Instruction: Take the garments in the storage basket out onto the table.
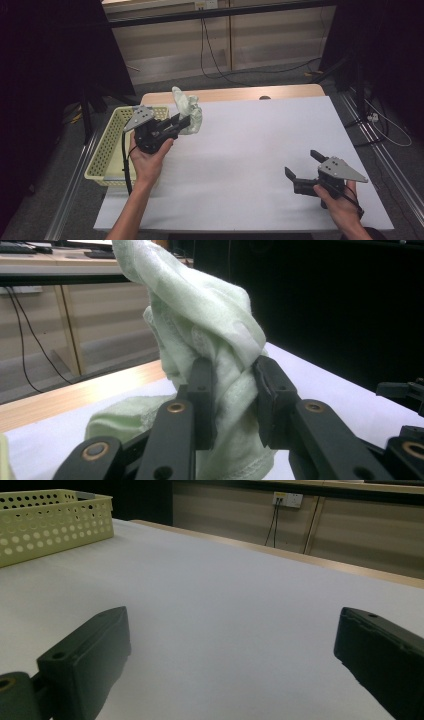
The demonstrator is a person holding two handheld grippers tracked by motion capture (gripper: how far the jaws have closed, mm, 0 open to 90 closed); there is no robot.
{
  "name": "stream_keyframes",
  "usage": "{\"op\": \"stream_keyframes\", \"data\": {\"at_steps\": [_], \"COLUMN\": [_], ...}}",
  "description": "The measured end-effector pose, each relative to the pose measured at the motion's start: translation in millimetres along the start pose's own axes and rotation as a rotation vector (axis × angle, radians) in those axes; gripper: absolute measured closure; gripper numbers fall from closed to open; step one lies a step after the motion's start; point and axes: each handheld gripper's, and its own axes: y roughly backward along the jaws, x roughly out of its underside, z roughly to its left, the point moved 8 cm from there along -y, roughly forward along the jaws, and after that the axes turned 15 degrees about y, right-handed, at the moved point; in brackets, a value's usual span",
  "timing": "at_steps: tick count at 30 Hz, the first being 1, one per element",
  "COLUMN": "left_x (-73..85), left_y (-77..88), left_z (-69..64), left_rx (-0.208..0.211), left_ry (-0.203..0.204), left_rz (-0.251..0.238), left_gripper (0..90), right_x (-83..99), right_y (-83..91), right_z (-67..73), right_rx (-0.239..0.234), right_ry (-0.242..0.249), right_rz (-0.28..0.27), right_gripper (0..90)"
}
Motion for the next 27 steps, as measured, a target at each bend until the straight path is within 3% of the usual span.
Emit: {"op": "stream_keyframes", "data": {"at_steps": [27], "left_x": [9.4], "left_y": [-40.3], "left_z": [-30.0], "left_rx": [0.059], "left_ry": [-0.011], "left_rz": [0.048], "left_gripper": [71.9], "right_x": [0.1], "right_y": [-0.3], "right_z": [0.7], "right_rx": [-0.006], "right_ry": [0.000], "right_rz": [-0.001], "right_gripper": [1.5]}}
